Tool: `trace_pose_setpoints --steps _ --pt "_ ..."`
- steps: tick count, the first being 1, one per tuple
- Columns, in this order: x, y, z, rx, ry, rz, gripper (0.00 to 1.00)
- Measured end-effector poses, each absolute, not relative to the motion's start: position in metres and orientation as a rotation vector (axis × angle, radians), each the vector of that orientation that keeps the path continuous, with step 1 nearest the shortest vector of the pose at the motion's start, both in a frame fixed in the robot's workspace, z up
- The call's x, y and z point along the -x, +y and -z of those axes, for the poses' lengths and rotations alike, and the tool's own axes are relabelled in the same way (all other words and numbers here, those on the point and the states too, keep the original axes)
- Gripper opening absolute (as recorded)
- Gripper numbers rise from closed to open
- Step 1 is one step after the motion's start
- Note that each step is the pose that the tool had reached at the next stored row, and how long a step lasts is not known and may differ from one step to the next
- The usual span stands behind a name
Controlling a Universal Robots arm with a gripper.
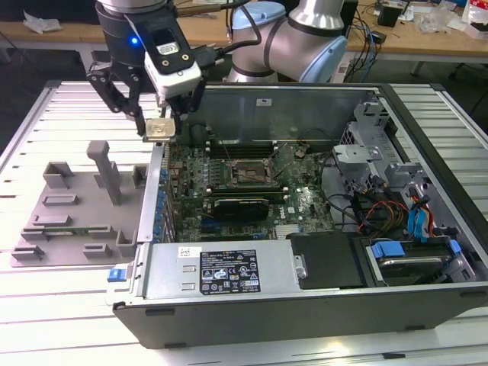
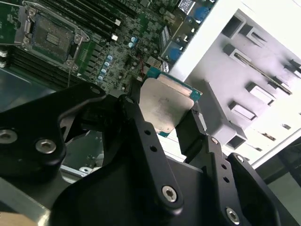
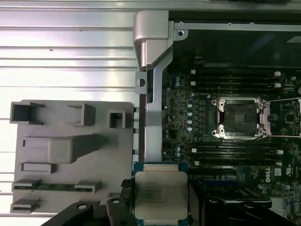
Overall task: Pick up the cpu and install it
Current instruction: 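Pick up the cpu and move it towards the insertion slot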
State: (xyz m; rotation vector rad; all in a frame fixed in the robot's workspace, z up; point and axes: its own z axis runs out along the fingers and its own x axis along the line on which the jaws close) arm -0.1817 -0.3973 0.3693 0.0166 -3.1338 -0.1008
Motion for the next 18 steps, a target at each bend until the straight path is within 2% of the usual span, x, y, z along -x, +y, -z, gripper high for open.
trace_pose_setpoints --steps 9,18 --pt "0.158 -0.397 -0.369 -0.016 -3.134 0.101 0.55" --pt "0.102 -0.397 -0.369 -0.016 -3.132 0.101 0.55"
